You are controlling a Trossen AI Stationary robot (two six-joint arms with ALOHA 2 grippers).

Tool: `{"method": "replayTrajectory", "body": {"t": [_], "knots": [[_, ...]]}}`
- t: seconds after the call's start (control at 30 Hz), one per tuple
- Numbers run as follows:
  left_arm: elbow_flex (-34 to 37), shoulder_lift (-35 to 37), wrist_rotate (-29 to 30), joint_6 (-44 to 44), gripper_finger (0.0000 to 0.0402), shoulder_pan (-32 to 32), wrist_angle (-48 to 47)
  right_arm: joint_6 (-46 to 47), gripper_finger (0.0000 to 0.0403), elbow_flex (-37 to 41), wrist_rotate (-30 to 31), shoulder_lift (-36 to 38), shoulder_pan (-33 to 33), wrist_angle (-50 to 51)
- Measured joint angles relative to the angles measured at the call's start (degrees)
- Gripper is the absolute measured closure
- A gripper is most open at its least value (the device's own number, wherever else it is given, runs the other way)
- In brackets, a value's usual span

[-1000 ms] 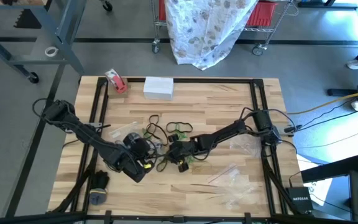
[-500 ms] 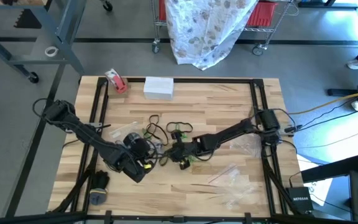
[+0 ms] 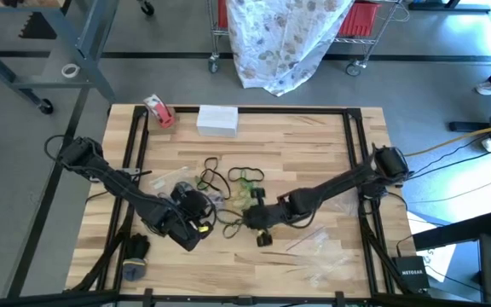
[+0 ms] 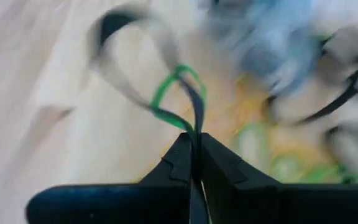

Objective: Sort rubber bands
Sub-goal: Put the black rubber band into the transparent zip bag

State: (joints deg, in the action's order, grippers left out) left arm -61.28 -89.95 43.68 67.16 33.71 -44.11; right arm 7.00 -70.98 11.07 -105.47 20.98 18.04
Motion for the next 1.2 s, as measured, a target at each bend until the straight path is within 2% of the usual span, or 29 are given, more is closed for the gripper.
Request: {"method": "replayTrajectory", "body": {"t": [0.1,0.17,0.3,0.4,0.6,0.73,0.87,1.03,1.2], "knots": [[0.0,0.0,0.0,0.3,0.0400,0.8,0.0,7.6,0.0385,1.1,-0.9,0.0,2.1,4.9],[0.0,0.0,0.0,0.6,0.0400,1.3,0.1,11.5,0.0385,2.4,-1.0,0.0,4.1,4.4],[0.0,0.0,0.0,1.1,0.0400,1.6,0.2,16.1,0.0382,5.7,-1.0,-0.9,7.7,-4.1],[0.0,0.0,0.0,1.2,0.0400,1.6,0.5,17.0,0.0372,7.4,2.1,-3.1,8.4,-8.2],[0.0,0.0,0.0,0.4,0.0400,1.6,1.6,15.9,0.0303,7.3,2.8,-5.1,6.1,-14.4],[0.0,0.0,0.0,0.5,0.0400,1.6,1.7,11.0,0.0244,7.3,1.4,-4.7,5.5,-12.4],[0.0,0.0,-0.2,0.4,0.0400,1.6,1.7,6.9,0.0203,7.3,1.2,-4.7,6.5,-9.9],[0.0,0.0,-0.2,0.4,0.0400,1.4,1.7,1.9,0.0184,7.3,2.3,-4.7,6.8,-10.4],[0.0,0.0,-0.2,0.4,0.0400,1.5,1.7,1.2,0.0183,7.3,-0.6,-4.7,6.7,-10.7]]}}
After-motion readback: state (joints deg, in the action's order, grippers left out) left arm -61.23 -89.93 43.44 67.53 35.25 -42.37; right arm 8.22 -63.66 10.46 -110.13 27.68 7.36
